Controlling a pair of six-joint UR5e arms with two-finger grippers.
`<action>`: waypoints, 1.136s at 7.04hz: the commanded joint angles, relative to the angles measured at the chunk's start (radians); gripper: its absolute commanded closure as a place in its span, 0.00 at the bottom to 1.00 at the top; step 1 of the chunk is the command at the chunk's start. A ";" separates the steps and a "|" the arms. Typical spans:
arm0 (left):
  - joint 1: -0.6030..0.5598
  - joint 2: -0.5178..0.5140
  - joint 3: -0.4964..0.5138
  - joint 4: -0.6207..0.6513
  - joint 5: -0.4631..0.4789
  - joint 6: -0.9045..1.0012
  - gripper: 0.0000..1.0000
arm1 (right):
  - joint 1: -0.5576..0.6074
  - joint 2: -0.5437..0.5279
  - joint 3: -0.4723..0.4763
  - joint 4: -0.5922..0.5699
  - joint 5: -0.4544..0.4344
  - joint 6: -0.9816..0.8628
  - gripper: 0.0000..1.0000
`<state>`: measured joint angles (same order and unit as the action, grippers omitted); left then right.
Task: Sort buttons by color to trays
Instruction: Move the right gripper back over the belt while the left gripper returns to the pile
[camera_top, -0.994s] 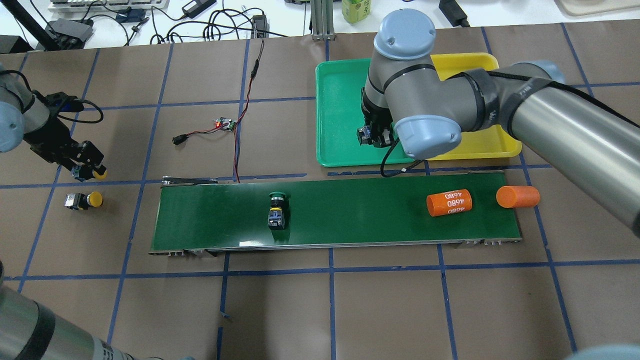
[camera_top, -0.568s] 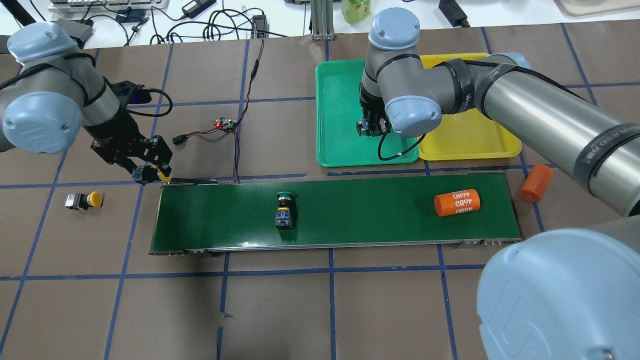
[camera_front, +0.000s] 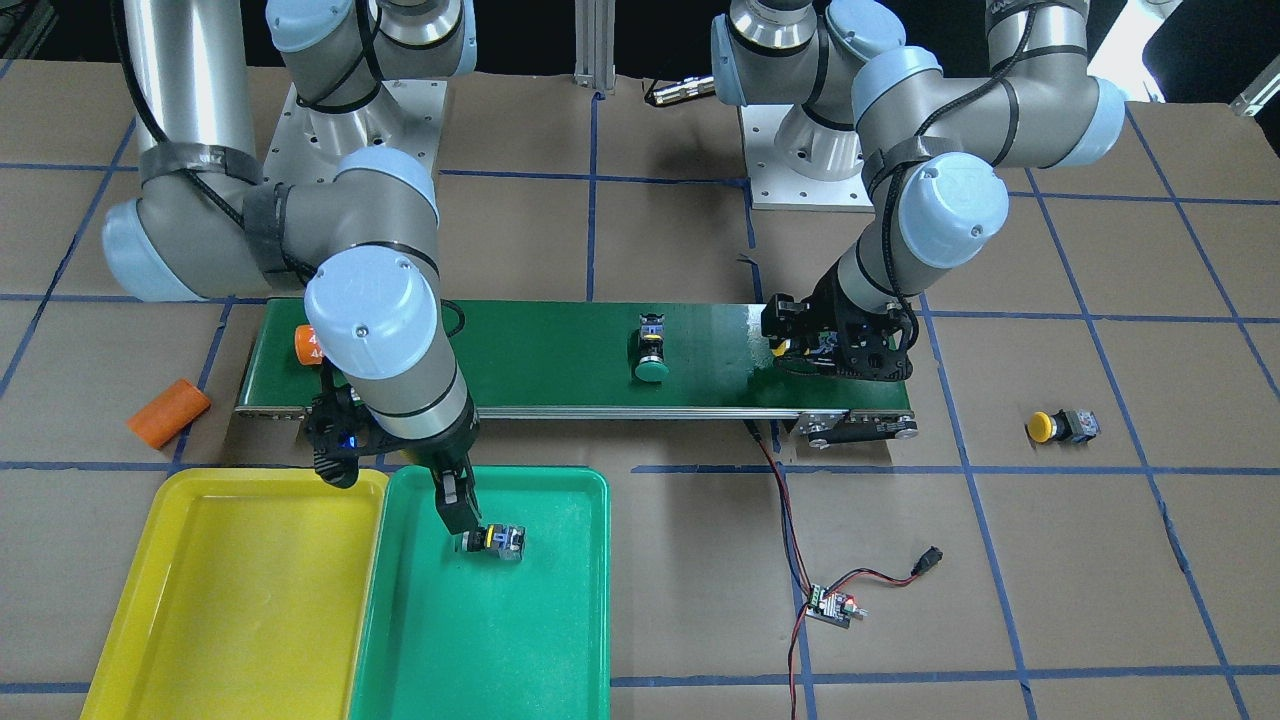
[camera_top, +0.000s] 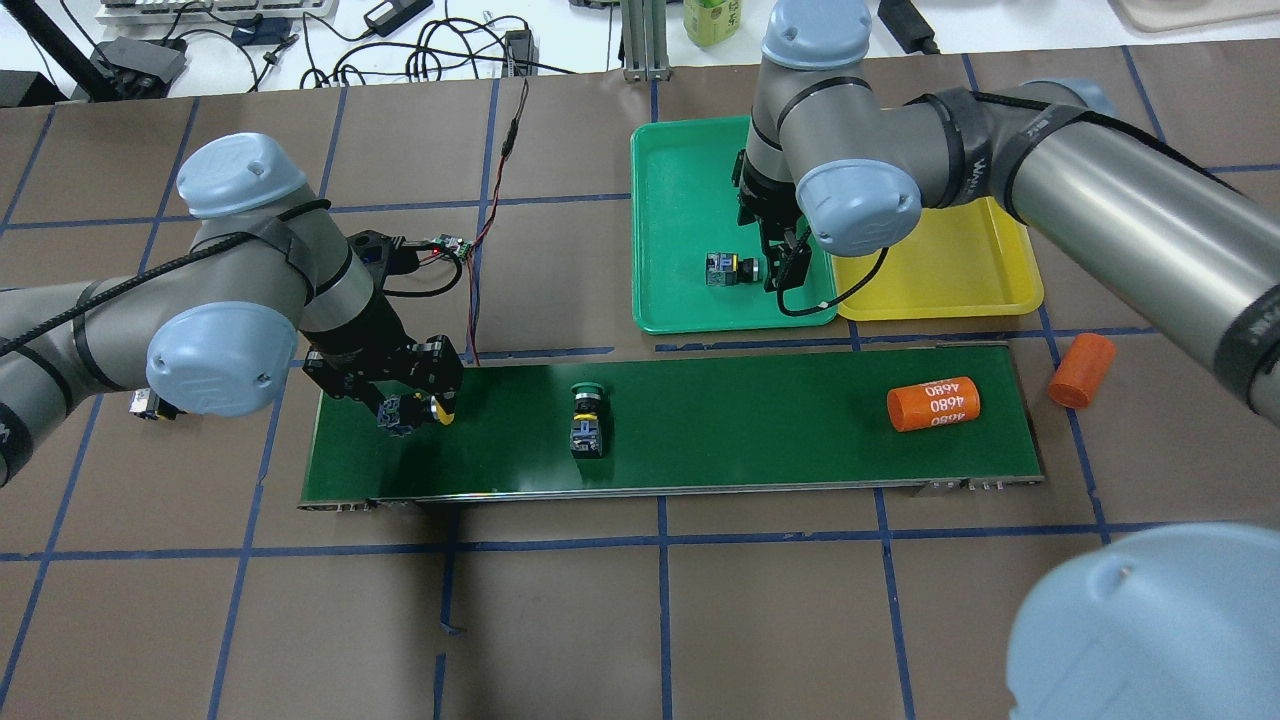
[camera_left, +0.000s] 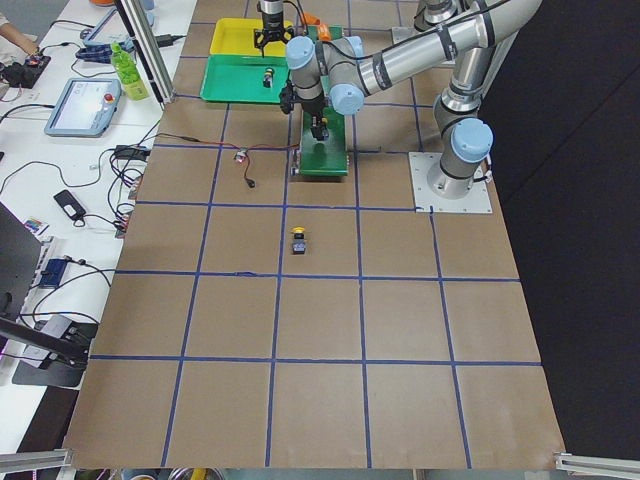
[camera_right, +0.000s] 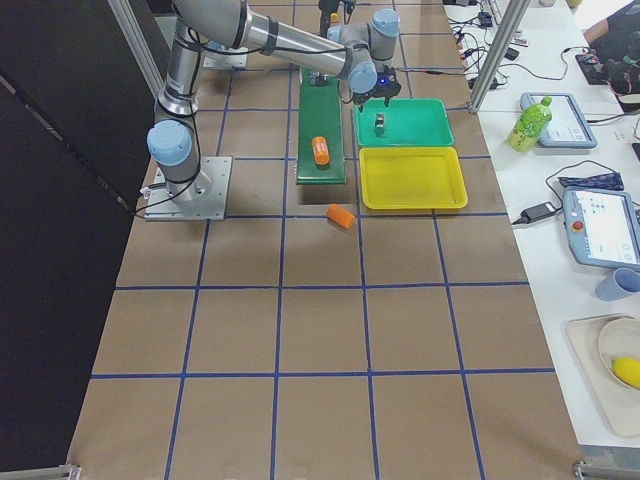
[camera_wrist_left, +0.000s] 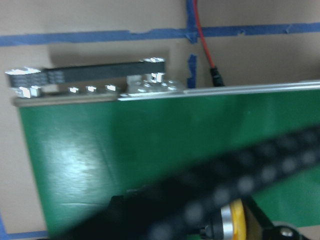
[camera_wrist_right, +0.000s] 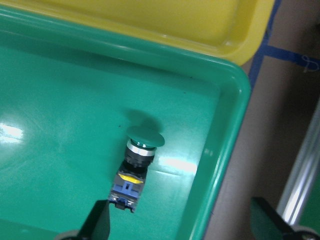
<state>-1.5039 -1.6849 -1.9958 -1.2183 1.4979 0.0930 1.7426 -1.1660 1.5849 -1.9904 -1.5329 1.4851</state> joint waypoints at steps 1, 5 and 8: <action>-0.010 -0.015 -0.011 0.049 0.002 -0.027 0.00 | 0.002 -0.175 0.132 0.116 -0.003 -0.131 0.00; 0.095 0.007 0.063 0.037 0.008 -0.001 0.00 | -0.008 -0.452 0.280 0.283 -0.023 -0.780 0.00; 0.357 -0.132 0.202 0.032 0.134 0.285 0.00 | -0.006 -0.488 0.280 0.353 -0.072 -0.957 0.00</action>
<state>-1.2450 -1.7562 -1.8330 -1.1907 1.5669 0.2501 1.7357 -1.6472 1.8651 -1.6764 -1.6026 0.5686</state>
